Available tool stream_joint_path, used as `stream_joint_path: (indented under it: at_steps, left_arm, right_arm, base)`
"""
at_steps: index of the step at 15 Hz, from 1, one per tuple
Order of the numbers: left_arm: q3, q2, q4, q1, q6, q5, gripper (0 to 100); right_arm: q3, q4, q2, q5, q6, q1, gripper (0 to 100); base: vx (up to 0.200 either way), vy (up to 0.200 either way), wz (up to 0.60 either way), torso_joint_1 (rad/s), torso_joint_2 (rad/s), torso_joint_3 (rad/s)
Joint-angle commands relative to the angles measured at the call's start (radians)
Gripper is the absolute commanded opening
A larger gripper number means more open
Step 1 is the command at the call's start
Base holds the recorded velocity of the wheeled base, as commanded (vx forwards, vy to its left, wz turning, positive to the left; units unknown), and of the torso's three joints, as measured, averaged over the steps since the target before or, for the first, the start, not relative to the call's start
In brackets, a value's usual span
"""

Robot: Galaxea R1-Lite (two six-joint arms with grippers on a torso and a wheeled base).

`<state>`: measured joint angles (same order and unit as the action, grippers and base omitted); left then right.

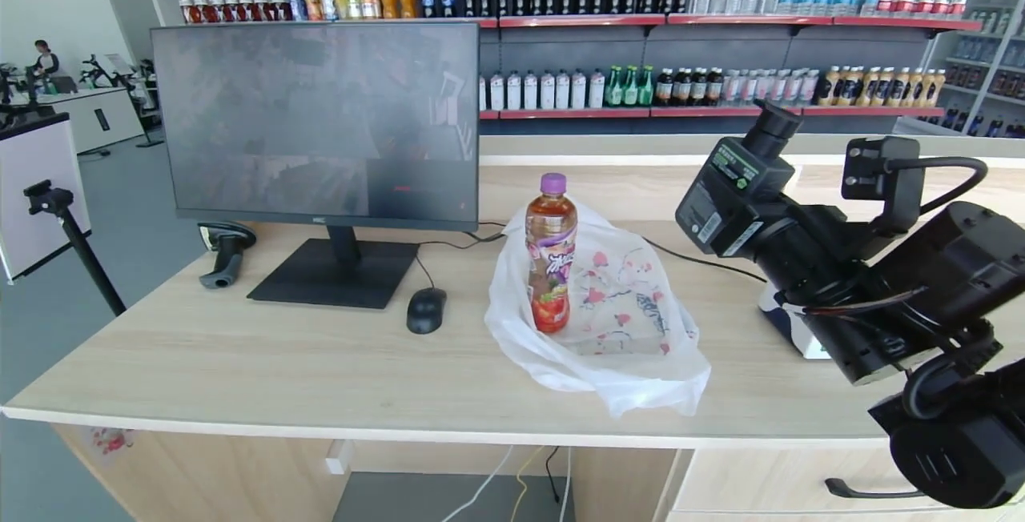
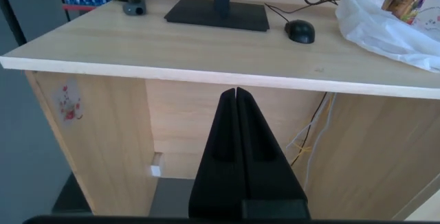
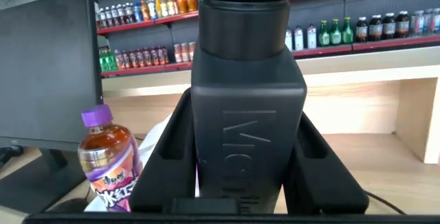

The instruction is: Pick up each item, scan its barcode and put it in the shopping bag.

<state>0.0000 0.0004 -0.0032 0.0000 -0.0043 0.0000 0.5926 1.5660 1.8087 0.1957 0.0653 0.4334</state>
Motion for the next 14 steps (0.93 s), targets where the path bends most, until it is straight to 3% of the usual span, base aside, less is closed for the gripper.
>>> stream_joint_path:
  at_steps: [1,8,14]
  left_arm:
    - [0.000,0.000,0.000,0.000,0.000,0.000,0]
    - [0.000,0.000,0.000,0.000,0.000,0.000,0]
    - [0.000,0.000,0.000,0.000,0.000,0.000,0]
  right_arm:
    - [-0.005,0.005,0.017,0.001,-0.002,-0.001,0]
    - [0.018,0.005,0.176,0.001,-0.007,-0.001,0]
    - [0.181,0.005,0.376,0.001,-0.013,0.016,0]
  base:
    - [0.000,0.000,0.00,0.000,0.00,0.000]
    - [0.000,0.000,0.00,0.000,0.00,0.000]
    - [0.000,0.000,0.00,0.000,0.00,0.000]
